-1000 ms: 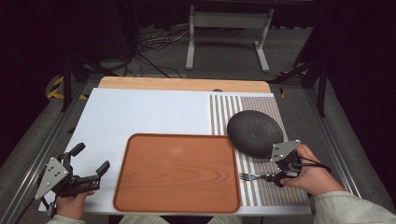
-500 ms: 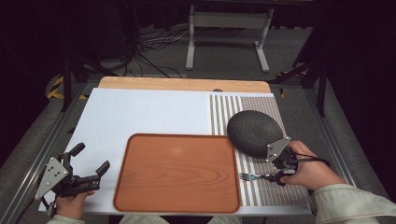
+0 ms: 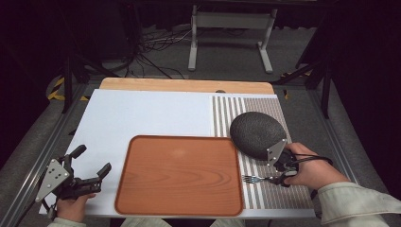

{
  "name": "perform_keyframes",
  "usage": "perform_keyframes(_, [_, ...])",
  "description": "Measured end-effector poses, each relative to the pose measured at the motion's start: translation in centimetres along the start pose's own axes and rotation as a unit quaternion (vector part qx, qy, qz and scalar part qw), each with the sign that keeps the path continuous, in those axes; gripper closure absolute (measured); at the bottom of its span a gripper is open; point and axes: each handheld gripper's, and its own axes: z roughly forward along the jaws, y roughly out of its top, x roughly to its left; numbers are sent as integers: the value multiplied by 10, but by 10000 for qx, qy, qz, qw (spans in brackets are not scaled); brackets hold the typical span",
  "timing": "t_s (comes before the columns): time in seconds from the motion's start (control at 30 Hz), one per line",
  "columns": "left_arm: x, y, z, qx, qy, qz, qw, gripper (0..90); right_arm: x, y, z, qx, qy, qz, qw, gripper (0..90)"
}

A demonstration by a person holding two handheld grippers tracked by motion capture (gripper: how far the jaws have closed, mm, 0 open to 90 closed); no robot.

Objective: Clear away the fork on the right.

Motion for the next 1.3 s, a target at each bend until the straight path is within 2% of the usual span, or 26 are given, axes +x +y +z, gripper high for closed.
perform_keyframes(0.1, [0,0,0,-1,5,-10,10000,4,1,0,3,-57,58,-26,10000,380])
perform_keyframes(0.17, [0,0,0,2,5,-11,10000,4,1,0,7,-76,59,-135,9999,410])
perform_keyframes(0.3, [0,0,0,0,-3,-8,10000,4,1,1,11,41,176,-218,9996,464])
perform_keyframes(0.33, [0,0,0,1,-10,-12,10000,4,3,2,12,108,219,-159,9996,479])
perform_keyframes(0.43, [0,-1,1,12,-22,-3,10000,4,2,3,16,241,291,-206,9991,527])
perform_keyframes(0.47, [0,0,1,11,-23,-2,10000,4,3,4,17,302,332,-140,9989,548])
perform_keyframes(0.6, [0,0,0,3,-17,-13,10000,4,1,4,20,434,378,-152,9982,597])
perform_keyframes(0.9, [-1,0,1,20,-39,-7,10000,4,-2,5,25,828,371,-489,9947,736])
perform_keyframes(0.97, [-1,0,0,9,-31,-8,10000,5,-3,5,25,871,440,-549,9937,763])
perform_keyframes(1.3, [0,0,0,3,-28,3,10000,5,-3,7,26,886,481,-679,9926,787])
